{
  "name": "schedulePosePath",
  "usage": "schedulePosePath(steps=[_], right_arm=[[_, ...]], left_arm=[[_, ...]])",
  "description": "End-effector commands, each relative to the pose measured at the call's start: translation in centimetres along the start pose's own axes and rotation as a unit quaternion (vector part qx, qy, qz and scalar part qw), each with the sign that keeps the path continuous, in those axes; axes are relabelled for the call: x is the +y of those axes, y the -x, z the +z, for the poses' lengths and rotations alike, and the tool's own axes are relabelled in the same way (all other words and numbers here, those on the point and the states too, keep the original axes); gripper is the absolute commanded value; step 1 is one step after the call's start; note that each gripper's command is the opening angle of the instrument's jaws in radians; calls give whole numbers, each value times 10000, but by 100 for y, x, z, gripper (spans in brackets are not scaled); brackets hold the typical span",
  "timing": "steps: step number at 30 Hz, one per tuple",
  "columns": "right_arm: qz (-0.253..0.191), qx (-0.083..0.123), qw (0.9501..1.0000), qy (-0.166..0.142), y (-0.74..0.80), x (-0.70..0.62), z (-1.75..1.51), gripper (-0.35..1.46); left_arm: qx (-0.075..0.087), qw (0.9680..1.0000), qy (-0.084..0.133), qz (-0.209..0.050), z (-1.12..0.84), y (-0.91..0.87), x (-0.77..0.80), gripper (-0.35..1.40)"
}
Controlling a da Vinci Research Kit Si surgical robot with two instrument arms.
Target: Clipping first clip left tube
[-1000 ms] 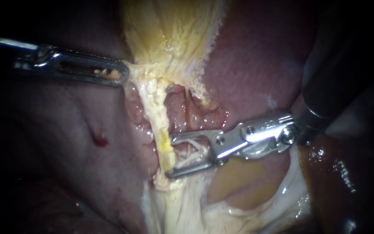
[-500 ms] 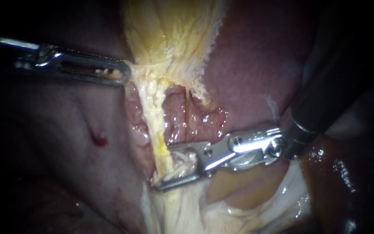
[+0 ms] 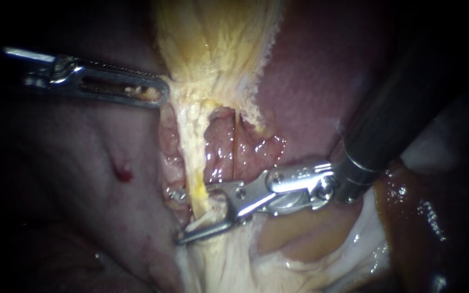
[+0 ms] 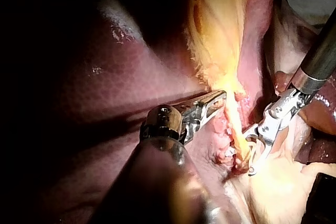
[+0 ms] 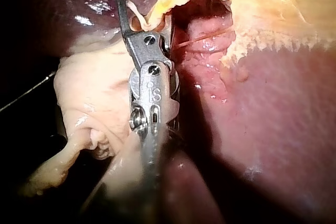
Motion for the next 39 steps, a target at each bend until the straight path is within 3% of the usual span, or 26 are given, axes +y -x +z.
schedulePosePath(steps=[1, 12, 28, 39], right_arm=[[2, -1, 10000, 4, 0, 0, 1, 49], [142, 41, 9999, -32, -5, -9, 2, 50], [273, 173, 9991, -281, -27, -51, 8, 49], [266, 183, 9990, -313, -30, -55, 12, 49]], left_arm=[[0, 10000, 4, 1, 0, 1, 0, -32], [-1, 10000, 4, 1, 2, 1, 1, -32], [4, 10000, -8, 6, 0, 0, 6, -33], [4, 10000, -8, 6, 1, 1, 7, -33]])
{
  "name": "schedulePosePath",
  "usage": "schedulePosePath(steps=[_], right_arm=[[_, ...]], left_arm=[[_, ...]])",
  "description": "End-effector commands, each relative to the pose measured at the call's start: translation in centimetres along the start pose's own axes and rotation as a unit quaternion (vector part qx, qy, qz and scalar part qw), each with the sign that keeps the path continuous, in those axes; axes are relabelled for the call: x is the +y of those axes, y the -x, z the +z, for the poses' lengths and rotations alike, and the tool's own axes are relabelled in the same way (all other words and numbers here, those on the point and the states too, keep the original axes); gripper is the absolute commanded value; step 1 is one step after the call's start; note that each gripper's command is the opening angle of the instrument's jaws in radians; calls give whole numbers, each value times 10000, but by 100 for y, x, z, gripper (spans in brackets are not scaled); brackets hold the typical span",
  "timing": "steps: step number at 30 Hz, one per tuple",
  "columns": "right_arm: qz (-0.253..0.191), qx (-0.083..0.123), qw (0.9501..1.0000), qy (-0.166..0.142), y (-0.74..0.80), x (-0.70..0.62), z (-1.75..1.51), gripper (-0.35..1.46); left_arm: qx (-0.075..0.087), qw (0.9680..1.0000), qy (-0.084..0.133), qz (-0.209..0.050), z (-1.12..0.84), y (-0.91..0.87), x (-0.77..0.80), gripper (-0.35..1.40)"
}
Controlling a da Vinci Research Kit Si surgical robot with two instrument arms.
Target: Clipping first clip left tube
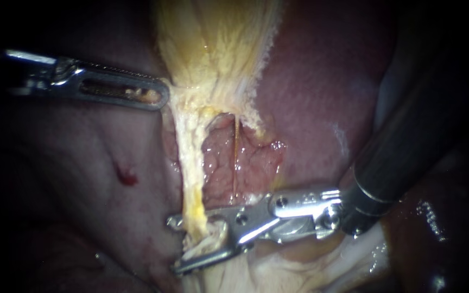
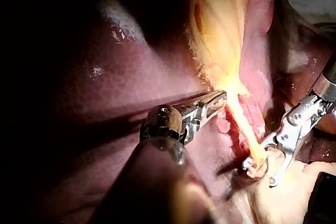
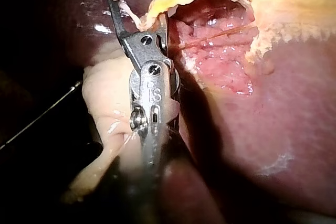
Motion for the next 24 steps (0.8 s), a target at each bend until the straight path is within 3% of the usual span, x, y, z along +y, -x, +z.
schedulePosePath(steps=[1, 13, 18, 22, 24], right_arm=[[2, 0, 10000, 3, 0, 1, 1, 48], [135, 12, 9999, -8, -1, 9, -8, 24], [138, 14, 9999, -15, -2, 10, -10, 0], [204, 19, 9998, -19, -3, 13, -14, -35], [241, 25, 9997, -25, -5, 15, -16, -35]], left_arm=[[-2, 10000, 1, -3, 0, 0, 0, -33], [-2, 10000, 2, -3, 1, 0, 0, -33], [-3, 10000, 3, -4, 1, 0, 0, -33], [-3, 10000, 4, -3, 1, 0, 0, -33], [-3, 10000, 4, -3, 1, 0, 0, -33]])
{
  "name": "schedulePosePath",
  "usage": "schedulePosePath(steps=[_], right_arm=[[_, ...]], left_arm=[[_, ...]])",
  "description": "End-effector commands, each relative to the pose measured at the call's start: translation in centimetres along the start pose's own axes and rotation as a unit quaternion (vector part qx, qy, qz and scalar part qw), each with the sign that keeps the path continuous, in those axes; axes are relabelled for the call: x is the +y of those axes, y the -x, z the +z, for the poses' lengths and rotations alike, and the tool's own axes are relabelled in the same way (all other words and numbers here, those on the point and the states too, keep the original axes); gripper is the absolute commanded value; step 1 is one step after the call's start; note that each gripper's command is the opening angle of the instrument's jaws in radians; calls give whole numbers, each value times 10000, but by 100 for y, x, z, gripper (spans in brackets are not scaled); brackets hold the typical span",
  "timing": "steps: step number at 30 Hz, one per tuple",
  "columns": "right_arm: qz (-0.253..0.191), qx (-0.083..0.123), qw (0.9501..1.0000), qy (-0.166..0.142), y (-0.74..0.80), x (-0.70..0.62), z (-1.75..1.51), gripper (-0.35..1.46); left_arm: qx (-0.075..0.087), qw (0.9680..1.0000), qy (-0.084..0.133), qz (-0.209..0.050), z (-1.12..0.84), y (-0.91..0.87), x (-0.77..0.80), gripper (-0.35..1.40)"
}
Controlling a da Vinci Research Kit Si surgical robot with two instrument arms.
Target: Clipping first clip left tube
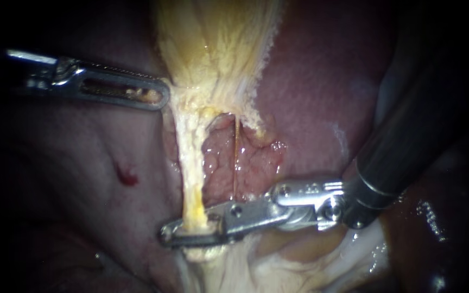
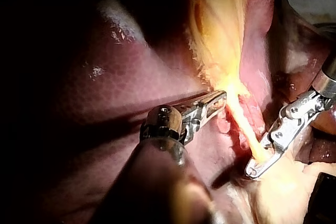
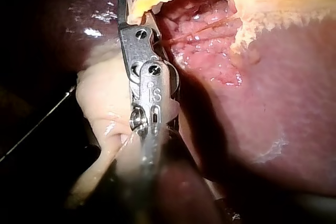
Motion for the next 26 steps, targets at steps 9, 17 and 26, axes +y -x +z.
schedulePosePath(steps=[9, 17, 26], right_arm=[[329, 0, 9994, -81, -2, 1, -5, -35], [381, -9, 9992, -104, -2, 0, -4, -35], [496, -13, 9987, -109, -1, 0, -5, -35]], left_arm=[[0, 10000, 1, 1, 0, 0, 0, -33], [-1, 10000, 2, 0, 0, 0, 0, -35], [-1, 10000, 3, 0, 1, 0, 0, -35]])
